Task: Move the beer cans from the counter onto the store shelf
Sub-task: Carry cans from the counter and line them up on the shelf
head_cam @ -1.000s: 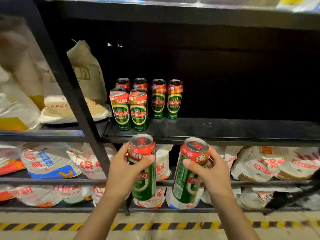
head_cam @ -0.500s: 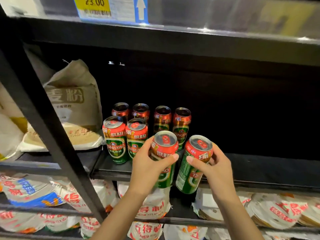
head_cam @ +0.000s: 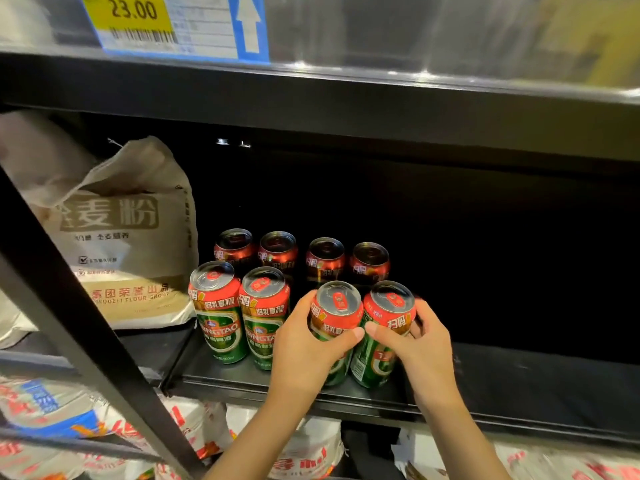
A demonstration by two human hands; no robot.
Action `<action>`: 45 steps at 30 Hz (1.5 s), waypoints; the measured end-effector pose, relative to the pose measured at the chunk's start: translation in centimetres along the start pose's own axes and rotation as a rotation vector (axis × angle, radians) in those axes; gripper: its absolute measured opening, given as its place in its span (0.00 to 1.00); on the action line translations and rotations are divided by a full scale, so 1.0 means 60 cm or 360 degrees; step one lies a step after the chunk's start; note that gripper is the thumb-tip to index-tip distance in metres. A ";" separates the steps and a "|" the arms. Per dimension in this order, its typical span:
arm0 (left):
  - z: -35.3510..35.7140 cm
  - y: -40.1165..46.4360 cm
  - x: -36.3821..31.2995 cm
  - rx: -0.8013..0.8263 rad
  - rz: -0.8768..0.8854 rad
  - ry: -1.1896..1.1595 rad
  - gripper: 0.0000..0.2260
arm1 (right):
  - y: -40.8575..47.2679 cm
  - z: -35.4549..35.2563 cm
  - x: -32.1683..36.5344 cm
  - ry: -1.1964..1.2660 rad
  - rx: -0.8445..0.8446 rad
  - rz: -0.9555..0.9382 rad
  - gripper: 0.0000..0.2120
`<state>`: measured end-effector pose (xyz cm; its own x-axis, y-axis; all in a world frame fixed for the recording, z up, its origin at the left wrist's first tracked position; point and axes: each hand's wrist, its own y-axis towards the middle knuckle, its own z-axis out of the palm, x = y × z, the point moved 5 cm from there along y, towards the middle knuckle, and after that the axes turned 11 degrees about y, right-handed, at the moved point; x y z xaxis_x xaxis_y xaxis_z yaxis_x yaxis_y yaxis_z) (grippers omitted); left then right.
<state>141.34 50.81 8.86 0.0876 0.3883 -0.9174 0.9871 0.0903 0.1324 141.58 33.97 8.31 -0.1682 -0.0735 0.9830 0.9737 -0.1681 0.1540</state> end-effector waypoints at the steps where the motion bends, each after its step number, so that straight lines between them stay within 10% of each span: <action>1: 0.000 0.002 0.002 -0.0011 -0.0009 0.0014 0.28 | 0.003 0.000 -0.002 0.0007 0.0000 0.0007 0.25; 27: 0.013 -0.013 0.038 0.0144 0.0096 -0.0145 0.24 | -0.014 -0.014 -0.050 -0.0014 0.0265 0.0028 0.34; 33: 0.053 -0.030 0.127 0.0240 -0.0009 0.0087 0.36 | -0.038 -0.017 -0.117 -0.0272 0.0303 0.0134 0.38; 45: 0.063 -0.026 0.158 -0.0219 -0.0142 0.0117 0.30 | -0.035 -0.012 -0.141 -0.0412 -0.0074 0.0083 0.36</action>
<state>141.13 50.85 -1.45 -0.0145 0.4387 -0.8985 0.9624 0.2500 0.1065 140.87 34.23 -0.38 -0.0670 0.1695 0.9832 0.9708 -0.2164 0.1034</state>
